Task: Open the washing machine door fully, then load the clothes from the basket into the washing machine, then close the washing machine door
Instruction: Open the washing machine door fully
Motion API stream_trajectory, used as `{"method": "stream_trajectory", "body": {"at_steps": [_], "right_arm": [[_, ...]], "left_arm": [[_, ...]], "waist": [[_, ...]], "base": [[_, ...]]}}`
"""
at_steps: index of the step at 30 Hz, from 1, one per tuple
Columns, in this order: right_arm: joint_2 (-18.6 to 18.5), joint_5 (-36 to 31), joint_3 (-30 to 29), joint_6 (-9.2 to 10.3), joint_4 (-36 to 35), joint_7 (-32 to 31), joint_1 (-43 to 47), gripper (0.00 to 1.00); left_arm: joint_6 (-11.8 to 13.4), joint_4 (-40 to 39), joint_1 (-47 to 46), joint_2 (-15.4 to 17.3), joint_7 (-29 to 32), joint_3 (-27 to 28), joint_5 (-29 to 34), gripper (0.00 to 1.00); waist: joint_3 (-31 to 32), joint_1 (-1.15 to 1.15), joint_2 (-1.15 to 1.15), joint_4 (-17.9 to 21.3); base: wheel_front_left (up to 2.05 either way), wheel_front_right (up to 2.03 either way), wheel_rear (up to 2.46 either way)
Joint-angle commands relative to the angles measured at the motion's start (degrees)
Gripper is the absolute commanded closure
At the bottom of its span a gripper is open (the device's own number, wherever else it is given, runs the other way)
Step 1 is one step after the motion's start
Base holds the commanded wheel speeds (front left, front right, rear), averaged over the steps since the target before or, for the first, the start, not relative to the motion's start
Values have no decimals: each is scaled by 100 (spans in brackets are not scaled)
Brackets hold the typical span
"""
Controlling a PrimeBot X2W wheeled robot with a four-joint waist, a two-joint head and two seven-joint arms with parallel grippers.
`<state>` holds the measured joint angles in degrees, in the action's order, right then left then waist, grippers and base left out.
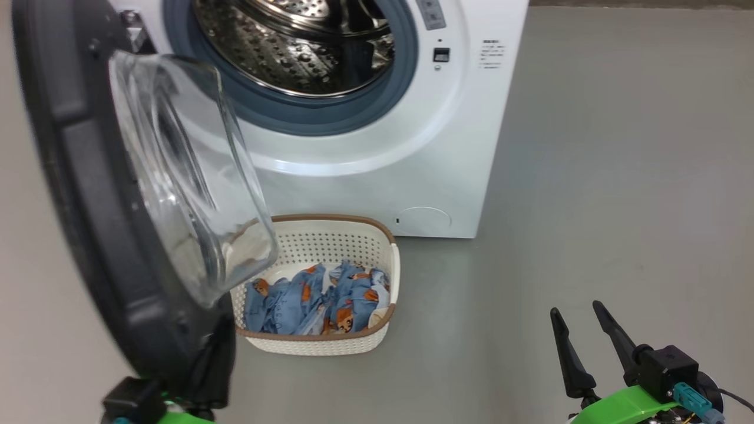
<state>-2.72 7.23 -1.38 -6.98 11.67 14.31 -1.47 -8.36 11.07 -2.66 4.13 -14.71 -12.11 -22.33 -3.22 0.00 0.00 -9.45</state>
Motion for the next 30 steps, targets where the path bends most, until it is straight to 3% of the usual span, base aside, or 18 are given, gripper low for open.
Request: {"method": "stream_trajectory", "body": {"at_steps": [1,12,30], "right_arm": [[-16,41,134,-51,-113,69,-194,0],[-16,91,203,-51,-70,69,-228,0],[-16,-143,203,-51,-110,69,-439,0]], "left_arm": [[87,-47,-141,190,-29,499,59,100],[87,157,-37,109,-29,1493,183,100],[87,995,-933,409,-29,3318,-5,100]], "waist": [[22,0,0,-193],[30,0,0,-590],[-527,0,0,-492]], "base": [[0,0,0],[0,0,0],[0,0,0]]}}
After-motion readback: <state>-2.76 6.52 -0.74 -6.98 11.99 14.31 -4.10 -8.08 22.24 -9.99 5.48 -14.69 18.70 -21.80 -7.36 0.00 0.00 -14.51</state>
